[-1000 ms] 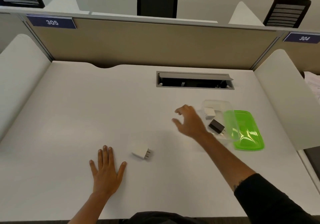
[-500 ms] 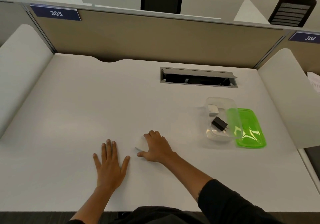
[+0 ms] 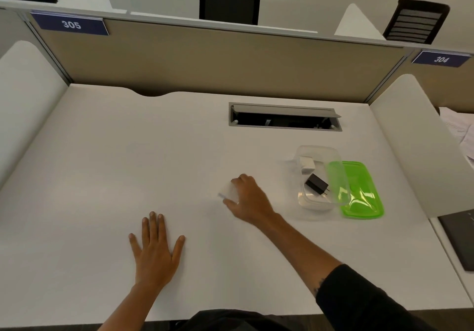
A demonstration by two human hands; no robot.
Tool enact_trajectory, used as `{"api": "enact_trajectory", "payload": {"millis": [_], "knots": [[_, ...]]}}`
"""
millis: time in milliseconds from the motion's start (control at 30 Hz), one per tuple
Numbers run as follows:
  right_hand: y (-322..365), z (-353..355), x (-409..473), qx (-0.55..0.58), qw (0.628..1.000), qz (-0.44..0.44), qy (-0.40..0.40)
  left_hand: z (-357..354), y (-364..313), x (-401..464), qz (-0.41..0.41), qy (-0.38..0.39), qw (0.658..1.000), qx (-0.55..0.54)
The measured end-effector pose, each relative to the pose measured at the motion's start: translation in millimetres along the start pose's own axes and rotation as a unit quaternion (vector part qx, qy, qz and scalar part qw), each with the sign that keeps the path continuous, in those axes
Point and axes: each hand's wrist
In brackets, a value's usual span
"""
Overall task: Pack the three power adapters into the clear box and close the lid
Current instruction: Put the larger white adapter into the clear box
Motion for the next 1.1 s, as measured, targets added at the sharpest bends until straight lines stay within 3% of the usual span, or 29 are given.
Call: {"api": "enact_trajectory", "payload": {"millis": [233, 367, 633, 933, 1100], "knots": [[-80, 95, 1, -0.008, 0.986, -0.076, -0.151, 0, 1, 1, 0.002, 0.001, 1.0, 0.003], [-126, 129, -11, -0.036, 0.974, -0.143, -0.17, -4, 4, 2, 0.002, 0.001, 1.0, 0.003], [-161, 134, -33, -0.061, 0.964, -0.247, -0.074, -10, 7, 7, 0.004, 0.005, 1.0, 0.008], [-156, 130, -29, -0.052, 0.947, -0.312, 0.062, -6, 6, 7, 0.01, 0.02, 1.0, 0.003], [-147, 129, -24, -0.066, 0.94, -0.323, 0.093, -5, 6, 7, 0.01, 0.023, 1.0, 0.002]]}}
Point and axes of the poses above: each hand's wrist, its own x-axis towards the middle knuckle, its own z-axis out of the back of the hand, y = z × x, and after that the axes turned 2 degrees about x, right-handed
